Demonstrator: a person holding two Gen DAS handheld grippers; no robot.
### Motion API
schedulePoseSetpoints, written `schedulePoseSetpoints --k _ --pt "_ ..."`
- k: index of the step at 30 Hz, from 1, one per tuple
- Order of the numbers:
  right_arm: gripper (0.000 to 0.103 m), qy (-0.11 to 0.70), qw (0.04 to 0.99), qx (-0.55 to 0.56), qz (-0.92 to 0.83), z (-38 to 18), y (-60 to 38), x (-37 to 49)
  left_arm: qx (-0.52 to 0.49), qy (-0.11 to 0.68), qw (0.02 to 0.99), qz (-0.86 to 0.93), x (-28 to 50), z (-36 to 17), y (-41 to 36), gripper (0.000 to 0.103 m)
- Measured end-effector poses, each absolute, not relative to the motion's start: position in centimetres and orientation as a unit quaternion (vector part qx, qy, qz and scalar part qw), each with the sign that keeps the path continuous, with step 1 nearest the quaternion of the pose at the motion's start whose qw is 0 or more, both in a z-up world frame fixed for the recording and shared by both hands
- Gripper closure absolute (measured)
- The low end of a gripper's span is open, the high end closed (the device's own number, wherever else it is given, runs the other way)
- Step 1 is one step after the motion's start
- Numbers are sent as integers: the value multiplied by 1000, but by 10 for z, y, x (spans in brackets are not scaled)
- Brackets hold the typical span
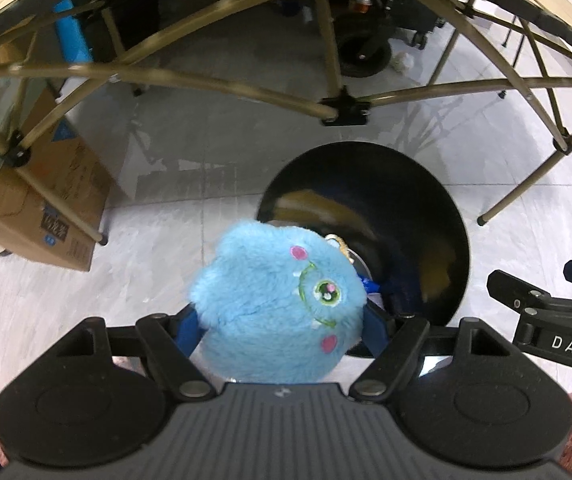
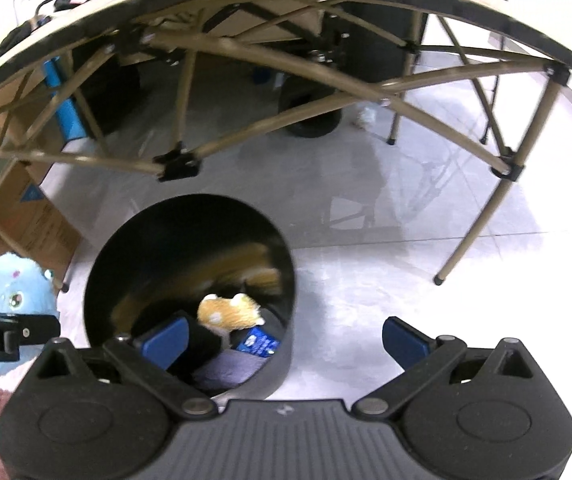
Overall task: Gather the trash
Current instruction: 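Lower the blue plush into the bin and open the left gripper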
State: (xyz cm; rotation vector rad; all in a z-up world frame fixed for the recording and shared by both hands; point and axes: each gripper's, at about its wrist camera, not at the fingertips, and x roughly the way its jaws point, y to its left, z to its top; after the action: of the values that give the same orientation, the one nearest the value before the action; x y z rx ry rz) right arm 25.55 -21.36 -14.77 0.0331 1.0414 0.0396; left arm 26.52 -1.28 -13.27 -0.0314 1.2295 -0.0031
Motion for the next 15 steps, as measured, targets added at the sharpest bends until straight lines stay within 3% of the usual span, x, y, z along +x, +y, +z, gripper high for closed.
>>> schedulePoseSetpoints --k 15 --pt "0 480 875 45 -48 -142 -263 257 0 590 807 -40 285 -147 -62 25"
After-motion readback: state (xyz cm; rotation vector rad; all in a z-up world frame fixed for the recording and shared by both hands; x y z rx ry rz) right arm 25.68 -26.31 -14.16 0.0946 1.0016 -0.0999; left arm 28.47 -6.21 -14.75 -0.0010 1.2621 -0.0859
